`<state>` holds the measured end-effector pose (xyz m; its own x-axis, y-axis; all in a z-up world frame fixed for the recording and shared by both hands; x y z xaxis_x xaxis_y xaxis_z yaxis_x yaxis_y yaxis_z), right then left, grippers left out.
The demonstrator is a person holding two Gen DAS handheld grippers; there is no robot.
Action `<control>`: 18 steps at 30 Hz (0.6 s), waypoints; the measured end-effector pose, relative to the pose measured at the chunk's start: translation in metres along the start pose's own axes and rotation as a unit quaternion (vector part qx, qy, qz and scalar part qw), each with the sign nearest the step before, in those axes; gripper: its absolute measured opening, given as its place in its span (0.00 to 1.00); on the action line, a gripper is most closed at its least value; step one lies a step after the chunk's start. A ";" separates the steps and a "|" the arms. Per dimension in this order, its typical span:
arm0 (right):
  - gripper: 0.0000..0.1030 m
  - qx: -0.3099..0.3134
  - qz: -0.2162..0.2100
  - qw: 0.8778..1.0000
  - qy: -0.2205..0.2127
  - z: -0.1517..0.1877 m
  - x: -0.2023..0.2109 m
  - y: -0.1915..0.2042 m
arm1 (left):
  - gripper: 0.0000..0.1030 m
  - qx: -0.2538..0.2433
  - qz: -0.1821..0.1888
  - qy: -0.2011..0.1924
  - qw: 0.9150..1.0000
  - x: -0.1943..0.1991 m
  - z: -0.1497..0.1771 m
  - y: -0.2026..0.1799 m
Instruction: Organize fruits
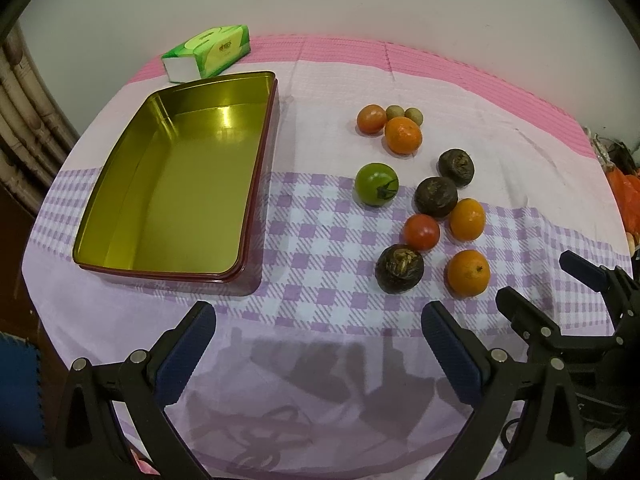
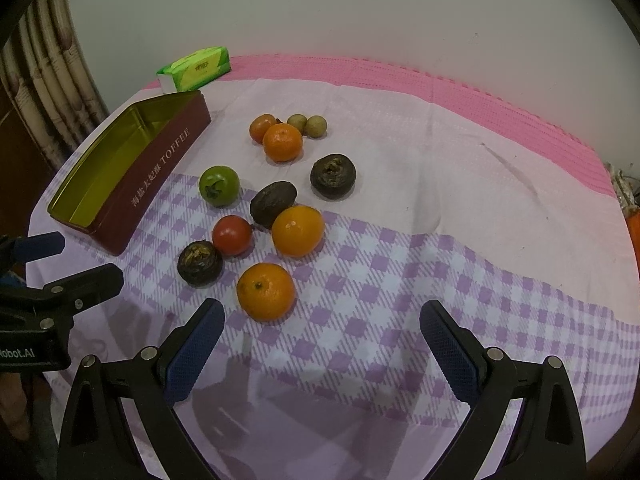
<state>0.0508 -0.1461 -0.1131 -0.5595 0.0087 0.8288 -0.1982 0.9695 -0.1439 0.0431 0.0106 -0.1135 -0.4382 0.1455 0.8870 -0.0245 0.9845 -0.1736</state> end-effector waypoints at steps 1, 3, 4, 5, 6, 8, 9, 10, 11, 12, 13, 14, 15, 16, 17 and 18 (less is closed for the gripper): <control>0.95 0.001 0.000 1.000 0.000 0.000 0.000 0.001 | 0.99 0.000 -0.001 0.000 1.000 0.000 0.000 0.000; 0.95 0.002 -0.001 1.000 0.001 0.001 -0.001 0.002 | 0.99 0.000 -0.001 -0.001 1.000 0.000 0.000 0.001; 0.95 0.002 -0.001 1.000 0.001 0.001 -0.001 0.002 | 0.99 0.000 -0.002 -0.001 1.000 0.000 0.000 0.001; 0.95 0.002 -0.001 1.000 0.001 0.002 -0.001 0.002 | 0.99 0.001 -0.001 -0.001 1.000 0.000 0.000 0.001; 0.95 0.002 -0.001 1.000 0.002 0.002 -0.001 0.002 | 0.99 0.000 -0.001 -0.001 1.000 0.000 0.000 0.001; 0.95 0.002 -0.001 1.000 0.003 0.002 -0.001 0.002 | 0.99 0.000 -0.003 -0.001 1.000 0.000 0.001 0.001; 0.95 0.001 -0.002 1.000 0.003 0.002 -0.001 0.002 | 0.99 -0.001 -0.004 -0.001 1.000 0.000 0.001 0.002; 0.95 0.001 -0.001 1.000 0.004 0.002 -0.002 0.002 | 0.99 -0.001 -0.004 0.000 1.000 0.000 0.001 0.002; 0.95 0.001 -0.001 1.000 0.004 0.002 -0.002 0.002 | 0.99 0.000 -0.004 0.000 1.000 0.000 0.001 0.002; 0.95 0.002 -0.001 1.000 0.005 0.003 -0.002 0.002 | 0.99 0.000 -0.003 0.000 1.000 0.000 0.001 0.002; 0.95 0.001 0.000 1.000 0.005 0.003 -0.003 0.001 | 0.99 0.000 -0.003 0.000 1.000 0.000 0.001 0.001; 0.95 0.000 0.000 1.000 0.006 0.003 -0.003 0.001 | 0.99 -0.001 -0.004 0.000 1.000 0.000 0.001 0.001; 0.95 -0.001 0.000 1.000 0.006 0.003 -0.003 0.000 | 0.99 0.000 -0.003 0.000 1.000 0.000 0.001 0.002; 0.95 -0.002 0.001 1.000 0.006 0.003 -0.004 -0.001 | 0.99 -0.001 -0.004 0.000 1.000 0.000 0.001 0.002; 0.95 -0.004 0.002 1.000 0.006 0.003 -0.004 -0.002 | 0.99 -0.001 -0.004 0.001 1.000 0.000 0.001 0.001; 0.95 -0.006 0.002 1.000 0.007 0.003 -0.004 -0.003 | 0.99 -0.002 -0.003 0.002 1.000 -0.001 0.001 0.001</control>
<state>0.0511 -0.1498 -0.1174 -0.5492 0.0156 0.8355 -0.1869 0.9722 -0.1410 0.0421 0.0116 -0.1147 -0.4345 0.1397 0.8898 -0.0234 0.9858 -0.1661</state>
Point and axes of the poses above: each gripper's, at about its wrist camera, not at the fingertips, and x roughly against the way its jaws point, y to its left, z to its underside, the point moved 10 cm from there along -x, roughly the way its jaws point, and after that the axes turned 10 degrees about z, right-handed, at the moved point
